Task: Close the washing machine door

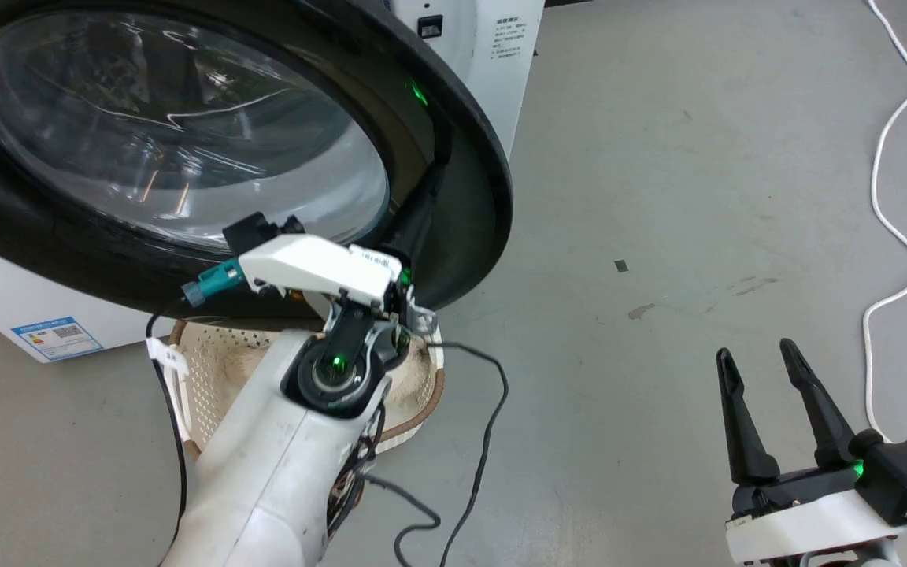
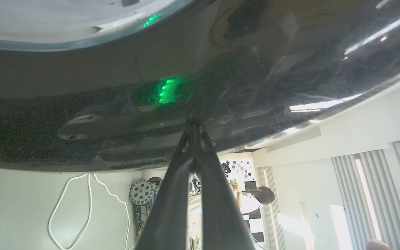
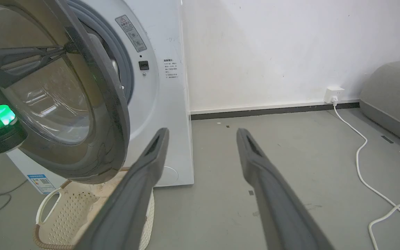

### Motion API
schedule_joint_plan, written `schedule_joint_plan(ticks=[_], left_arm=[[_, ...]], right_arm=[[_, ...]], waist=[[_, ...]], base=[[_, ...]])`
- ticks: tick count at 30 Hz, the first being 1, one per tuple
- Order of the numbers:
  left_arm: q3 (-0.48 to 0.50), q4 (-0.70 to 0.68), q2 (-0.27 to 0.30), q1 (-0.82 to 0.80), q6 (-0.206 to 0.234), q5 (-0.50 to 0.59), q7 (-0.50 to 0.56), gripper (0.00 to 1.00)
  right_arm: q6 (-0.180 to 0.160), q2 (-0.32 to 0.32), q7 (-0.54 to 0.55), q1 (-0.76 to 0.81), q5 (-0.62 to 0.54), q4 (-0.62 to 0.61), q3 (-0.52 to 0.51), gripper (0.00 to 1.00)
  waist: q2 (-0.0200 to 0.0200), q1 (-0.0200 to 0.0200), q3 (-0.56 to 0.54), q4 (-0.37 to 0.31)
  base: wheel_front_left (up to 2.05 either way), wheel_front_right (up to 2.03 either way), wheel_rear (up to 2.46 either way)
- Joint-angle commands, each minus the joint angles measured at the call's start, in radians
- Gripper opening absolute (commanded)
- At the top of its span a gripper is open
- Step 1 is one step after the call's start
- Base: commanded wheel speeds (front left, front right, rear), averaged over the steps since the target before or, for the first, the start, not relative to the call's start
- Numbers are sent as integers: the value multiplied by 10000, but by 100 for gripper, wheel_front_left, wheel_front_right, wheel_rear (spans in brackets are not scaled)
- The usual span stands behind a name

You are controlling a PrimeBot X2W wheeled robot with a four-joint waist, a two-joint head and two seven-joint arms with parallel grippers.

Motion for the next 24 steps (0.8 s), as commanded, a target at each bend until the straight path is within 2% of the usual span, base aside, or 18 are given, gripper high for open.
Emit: schedule_joint_plan(ticks=[1,6,12,18,24], left_arm=[[-93,207,17,-275,-114,-78,-133,0],[-574,702,17,-476,-275,-264,-298,0],[-1572,568,207,163,-411,673,-179,0],[-3094,-215,1638,1044,-434,3299,-879,0],[-3468,-1121,3099,1683,-106,5985,-2181,0]], right_arm=[[6,38,-44,-120,69,13,8,100],[6,38,-44,-96,86,16,-18,100],[6,39,-44,-5,-1,-59,-149,100],[6,39,-44,109,-160,-40,-319,100],[6,39,-44,378,-323,-58,-452,100]], waist=[[-1,0,-12,8],[-1,0,-150,320],[-1,0,-505,1094],[-1,0,-1001,2077],[-1,0,-1432,3082]], base=[[0,0,0],[0,0,0],[0,0,0],[0,0,0],[0,0,0]])
